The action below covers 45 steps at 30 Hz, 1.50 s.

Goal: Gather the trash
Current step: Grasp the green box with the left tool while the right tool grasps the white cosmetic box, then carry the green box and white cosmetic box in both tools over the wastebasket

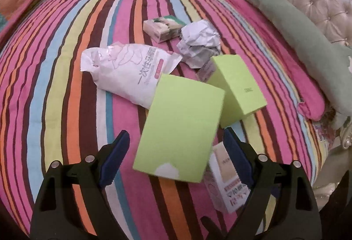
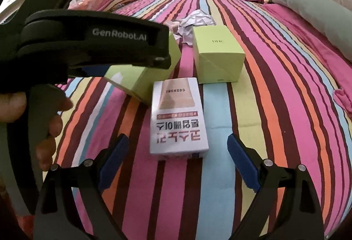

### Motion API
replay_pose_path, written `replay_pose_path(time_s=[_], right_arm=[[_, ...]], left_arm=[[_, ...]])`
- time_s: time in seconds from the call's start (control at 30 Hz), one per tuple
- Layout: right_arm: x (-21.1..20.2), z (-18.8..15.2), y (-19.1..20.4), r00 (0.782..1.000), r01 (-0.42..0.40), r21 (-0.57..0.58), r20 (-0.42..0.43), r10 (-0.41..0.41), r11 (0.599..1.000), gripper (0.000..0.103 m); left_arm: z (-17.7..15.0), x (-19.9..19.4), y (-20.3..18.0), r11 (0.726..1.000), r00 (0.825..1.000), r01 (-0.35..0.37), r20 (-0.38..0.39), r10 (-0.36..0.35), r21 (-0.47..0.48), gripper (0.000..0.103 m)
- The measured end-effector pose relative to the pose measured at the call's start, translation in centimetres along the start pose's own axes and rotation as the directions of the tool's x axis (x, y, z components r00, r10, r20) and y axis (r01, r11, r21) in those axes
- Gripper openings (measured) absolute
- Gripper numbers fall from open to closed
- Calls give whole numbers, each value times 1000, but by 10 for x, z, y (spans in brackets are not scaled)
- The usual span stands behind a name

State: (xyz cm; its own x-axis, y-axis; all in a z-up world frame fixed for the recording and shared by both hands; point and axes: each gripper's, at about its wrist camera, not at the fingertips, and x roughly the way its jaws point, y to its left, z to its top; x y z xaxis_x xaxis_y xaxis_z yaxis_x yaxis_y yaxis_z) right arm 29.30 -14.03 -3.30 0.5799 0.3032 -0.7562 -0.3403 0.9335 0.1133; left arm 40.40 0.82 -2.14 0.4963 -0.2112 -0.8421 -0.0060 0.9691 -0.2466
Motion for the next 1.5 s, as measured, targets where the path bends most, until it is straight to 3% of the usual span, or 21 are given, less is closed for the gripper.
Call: replay_pose_path(time_s=[0.13, 0.23, 0.33, 0.4, 0.8, 1.23, 1.5], right_arm=[[9, 3, -1, 1000, 10, 5, -13, -10, 1000, 86], [15, 3, 0, 999, 22, -1, -24, -22, 1000, 78], [18, 5, 0, 999, 47, -4, -17, -47, 999, 64], [17, 6, -1, 999, 49, 8, -13, -49, 999, 46], [-16, -6, -7, 998, 62, 54, 4, -62, 997, 46], [-67, -39, -24, 998, 49, 165, 16, -53, 985, 46], [-97, -72, -18, 999, 32, 182, 18, -35, 983, 46]], left_arm=[[0, 3, 7, 1000, 1000, 4, 0, -4, -29, 83], [-2, 6, 9, 999, 999, 31, -14, -31, -27, 67], [-3, 3, 7, 1000, 1000, 14, -6, -15, -11, 67], [-5, 2, 7, 1000, 1000, 13, 0, -13, -17, 67], [-35, -37, 21, 997, 998, 48, 50, -44, -63, 67], [-115, -95, 47, 994, 997, 13, 82, -4, -111, 67], [-170, -130, 40, 998, 994, 8, 109, -1, -68, 67]])
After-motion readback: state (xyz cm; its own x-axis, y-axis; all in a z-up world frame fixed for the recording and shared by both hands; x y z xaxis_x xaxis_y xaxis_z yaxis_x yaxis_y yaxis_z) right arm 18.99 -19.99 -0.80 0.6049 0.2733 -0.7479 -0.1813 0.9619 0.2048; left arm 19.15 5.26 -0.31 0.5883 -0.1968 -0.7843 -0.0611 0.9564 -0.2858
